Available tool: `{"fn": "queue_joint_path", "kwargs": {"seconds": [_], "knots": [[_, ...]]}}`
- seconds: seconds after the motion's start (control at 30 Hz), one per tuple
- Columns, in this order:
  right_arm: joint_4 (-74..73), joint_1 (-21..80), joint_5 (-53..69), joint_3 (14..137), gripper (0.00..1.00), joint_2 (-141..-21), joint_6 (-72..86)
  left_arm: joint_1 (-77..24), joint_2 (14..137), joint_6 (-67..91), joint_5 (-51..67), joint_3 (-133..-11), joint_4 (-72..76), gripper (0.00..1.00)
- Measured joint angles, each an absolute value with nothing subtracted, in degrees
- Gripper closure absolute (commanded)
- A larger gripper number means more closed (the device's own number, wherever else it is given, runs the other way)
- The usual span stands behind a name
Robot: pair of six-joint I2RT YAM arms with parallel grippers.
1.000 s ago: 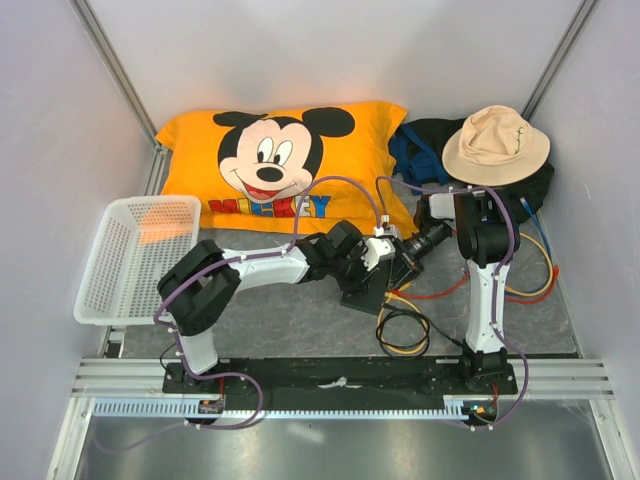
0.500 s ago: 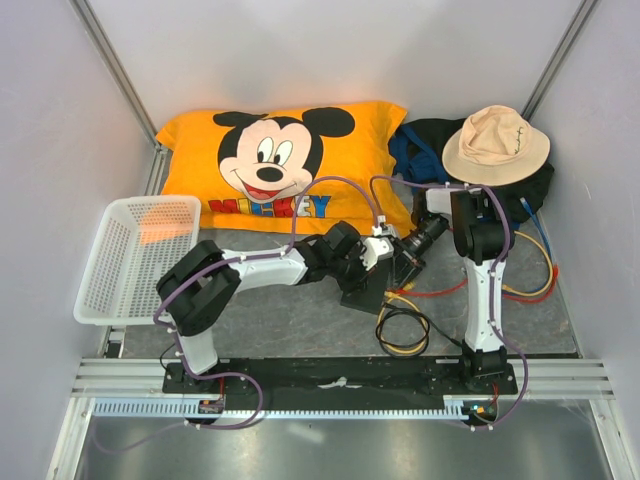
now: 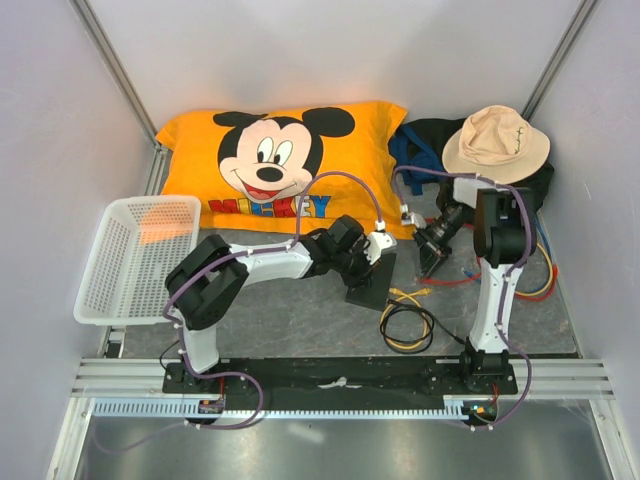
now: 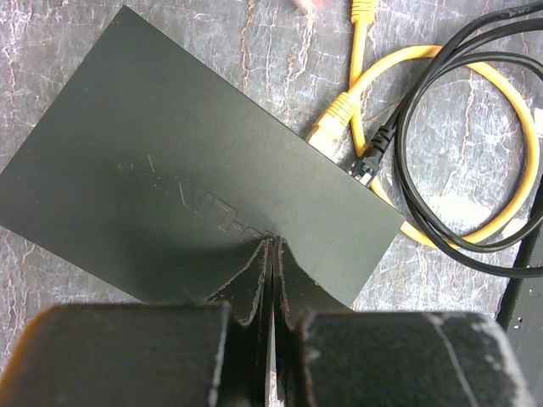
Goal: Pull the plug from the switch port
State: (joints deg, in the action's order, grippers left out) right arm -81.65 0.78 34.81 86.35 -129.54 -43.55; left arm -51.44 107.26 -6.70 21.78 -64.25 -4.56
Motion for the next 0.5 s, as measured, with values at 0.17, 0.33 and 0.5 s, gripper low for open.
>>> {"fn": "queue_joint_path", "kwargs": {"seconds": [0.17, 0.33, 0.5], "knots": [[-78.41, -1.93, 33.43, 94.19, 1.0, -121.56, -43.46, -51.29, 107.37, -6.72, 22.26, -64.34, -4.6, 0.98], [-77.91, -6.61, 32.38, 99.59, 1.0, -115.96, -42.24, -51.22, 107.33, -6.74, 22.48, -64.23, -4.4, 0.98], [-77.54, -11.75, 30.22, 100.88, 1.0, -115.57, -41.1, -51.22, 107.11, -6.74, 22.48, -63.77, -3.86, 0.98]]}}
